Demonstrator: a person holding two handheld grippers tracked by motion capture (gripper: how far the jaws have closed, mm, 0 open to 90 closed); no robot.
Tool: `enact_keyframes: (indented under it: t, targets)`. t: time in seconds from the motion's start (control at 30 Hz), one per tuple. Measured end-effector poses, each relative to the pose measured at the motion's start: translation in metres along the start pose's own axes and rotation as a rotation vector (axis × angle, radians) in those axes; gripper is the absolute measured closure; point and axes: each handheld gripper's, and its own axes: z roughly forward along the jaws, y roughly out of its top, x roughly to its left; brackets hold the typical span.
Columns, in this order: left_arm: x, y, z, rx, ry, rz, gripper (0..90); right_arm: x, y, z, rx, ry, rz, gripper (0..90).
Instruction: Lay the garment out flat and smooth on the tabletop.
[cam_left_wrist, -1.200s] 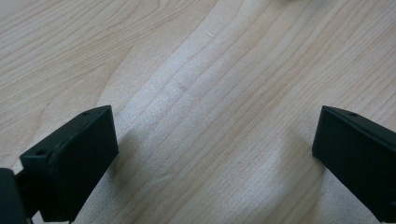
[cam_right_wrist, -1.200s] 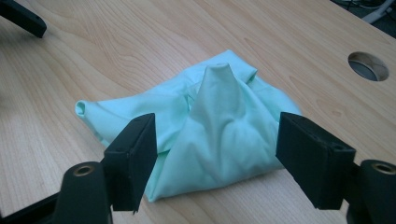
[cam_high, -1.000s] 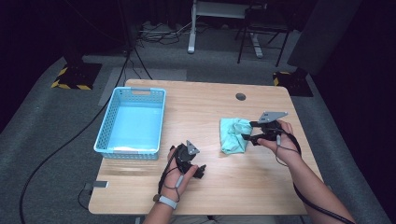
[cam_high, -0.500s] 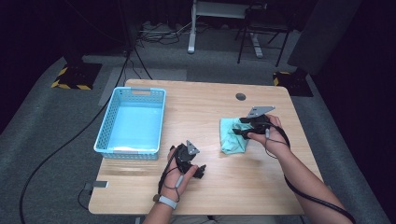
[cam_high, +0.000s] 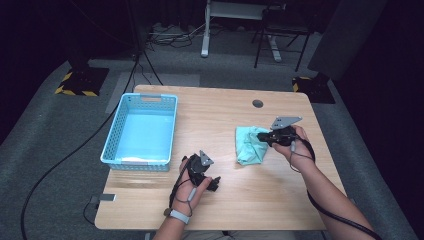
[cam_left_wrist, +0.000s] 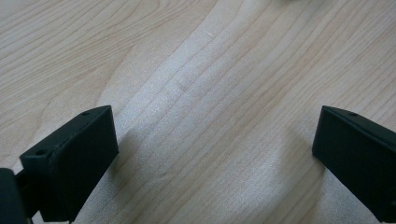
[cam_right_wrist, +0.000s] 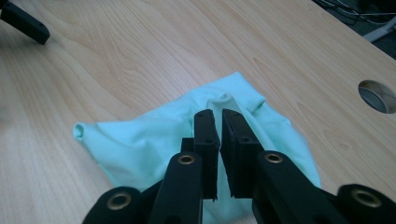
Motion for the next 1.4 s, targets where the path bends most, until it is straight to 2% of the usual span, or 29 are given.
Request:
enact_keyframes:
  t: [0.03,0.07,0.3,0.43,0.47,0.53,0.57,0.6,0.63,0.7,0.83,0.87,0.9,0.93,0.97,1.0,1.03,1.1,1.17,1.23,1.27,1.3,1.4]
  targets:
    - [0.000,0.000,0.000,0.000,0.000,0.000,0.1,0.000,0.000,0.000,0.000,0.000,0.000,84.9]
    - [0.000,0.000,0.000,0.000,0.000,0.000,0.1,0.001,-0.004,-0.008,-0.003,-0.005,0.002,85.3]
    - [0.000,0.000,0.000,0.000,0.000,0.000,0.1,0.001,-0.020,-0.035,-0.012,-0.026,0.021,86.6]
    - [0.000,0.000,0.000,0.000,-0.001,-0.002,0.1,-0.002,-0.023,-0.041,-0.025,-0.030,0.038,86.2]
    - [0.000,0.000,0.000,0.000,-0.001,-0.002,0.0,-0.002,-0.021,-0.042,-0.037,-0.034,0.047,81.6]
    - [0.000,0.000,0.000,-0.002,-0.001,-0.004,0.1,-0.001,-0.017,-0.039,-0.067,-0.015,0.080,67.2]
    - [0.000,0.000,0.000,-0.002,-0.001,-0.004,0.1,-0.001,-0.014,-0.035,-0.068,-0.012,0.076,58.4]
    - [0.000,0.000,0.000,-0.001,-0.001,-0.004,0.1,-0.001,-0.010,-0.030,-0.063,-0.017,0.066,53.5]
    - [0.000,0.000,0.000,-0.002,-0.001,-0.004,0.1,-0.001,-0.010,-0.030,-0.063,-0.017,0.066,53.5]
    - [0.000,0.000,0.000,-0.002,0.000,-0.002,0.1,-0.001,-0.004,-0.017,-0.057,0.001,0.067,45.7]
    - [0.000,0.000,0.000,0.001,-0.001,-0.003,0.0,0.000,0.007,0.013,-0.019,0.020,0.039,45.2]
    - [0.000,0.000,0.000,0.001,-0.001,-0.004,0.1,-0.001,0.009,0.021,-0.009,0.021,0.033,45.4]
    - [0.000,0.000,0.000,0.001,-0.001,-0.003,0.1,-0.003,0.011,0.034,0.020,0.024,0.026,58.7]
    - [0.000,0.000,0.000,0.000,-0.001,-0.002,0.1,-0.003,0.011,0.034,0.020,0.024,0.026,58.7]
    - [0.000,0.000,0.000,0.000,-0.001,-0.002,0.0,-0.004,0.011,0.039,0.060,0.018,0.014,80.0]
    - [0.000,0.000,0.000,0.001,-0.001,-0.004,0.0,-0.004,0.011,0.039,0.060,0.018,0.014,80.0]
    - [0.000,0.000,0.000,0.000,-0.001,-0.002,0.1,-0.004,0.011,0.038,0.096,0.005,0.014,86.9]
    - [0.000,0.000,0.000,0.001,-0.001,-0.004,0.1,-0.004,0.010,0.035,0.097,0.001,0.012,87.3]
    - [0.000,0.000,0.000,0.001,-0.001,-0.003,0.0,-0.003,0.010,0.024,0.089,-0.005,0.010,87.4]
    - [0.000,0.000,0.000,0.000,-0.001,-0.002,0.1,-0.002,0.007,0.012,0.069,-0.011,0.013,87.3]
    - [0.000,0.000,0.000,0.001,-0.001,-0.004,0.1,-0.001,0.002,-0.003,0.048,-0.014,0.015,87.3]
    - [0.000,0.000,0.000,0.001,-0.001,-0.004,0.0,-0.001,0.002,-0.003,0.048,-0.014,0.015,87.3]
    - [0.000,0.000,0.000,0.000,-0.001,-0.003,0.1,0.000,-0.010,-0.023,0.026,-0.031,0.017,87.2]
